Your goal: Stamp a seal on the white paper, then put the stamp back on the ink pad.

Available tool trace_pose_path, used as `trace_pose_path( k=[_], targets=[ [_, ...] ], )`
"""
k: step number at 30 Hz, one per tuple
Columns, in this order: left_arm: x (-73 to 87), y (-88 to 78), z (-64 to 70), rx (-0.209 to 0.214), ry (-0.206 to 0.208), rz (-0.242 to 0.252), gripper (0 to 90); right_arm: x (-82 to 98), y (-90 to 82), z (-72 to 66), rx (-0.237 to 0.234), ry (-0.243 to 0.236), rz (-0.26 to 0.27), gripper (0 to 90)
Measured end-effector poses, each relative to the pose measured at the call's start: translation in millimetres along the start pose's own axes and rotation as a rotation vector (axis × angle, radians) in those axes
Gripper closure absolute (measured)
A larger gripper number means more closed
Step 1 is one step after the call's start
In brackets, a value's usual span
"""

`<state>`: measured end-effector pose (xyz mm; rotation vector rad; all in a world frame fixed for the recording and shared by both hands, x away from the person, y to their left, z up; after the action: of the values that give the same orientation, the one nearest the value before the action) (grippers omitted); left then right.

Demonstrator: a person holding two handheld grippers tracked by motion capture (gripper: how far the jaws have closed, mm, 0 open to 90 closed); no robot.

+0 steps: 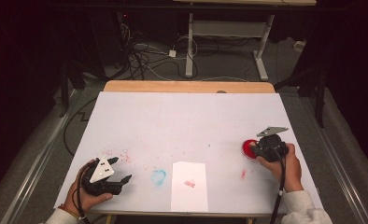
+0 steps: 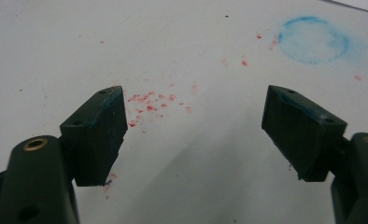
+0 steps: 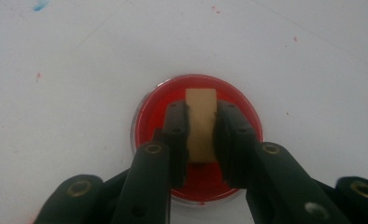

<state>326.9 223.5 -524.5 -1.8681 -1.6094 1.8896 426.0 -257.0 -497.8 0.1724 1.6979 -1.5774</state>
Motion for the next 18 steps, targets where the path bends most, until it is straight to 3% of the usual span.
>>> trace_pose_path(
  k=[5, 18],
  targets=[
    [0.0, -1.9, -1.1, -0.006, -0.007, 0.005, 21.5, -0.3, -0.2, 0.4, 0.005, -0.001, -0.003, 69.5],
    [-1.4, -0.4, 0.3, -0.007, 0.011, -0.003, 21.5, -9.7, -18.2, 2.0, 0.015, 0.034, 0.104, 50.4]
  ],
)
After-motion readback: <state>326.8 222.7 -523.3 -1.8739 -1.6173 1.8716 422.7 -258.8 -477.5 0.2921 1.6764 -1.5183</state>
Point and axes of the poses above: each handheld gripper's, and its own axes: y roughly forward along the jaws, x roughly out of its underside, z roughly to its right, the point moved 7 cm from there along y, roughly forward along the jaws, and after that the axes turned 6 degrees about y, right-handed, at the moved point
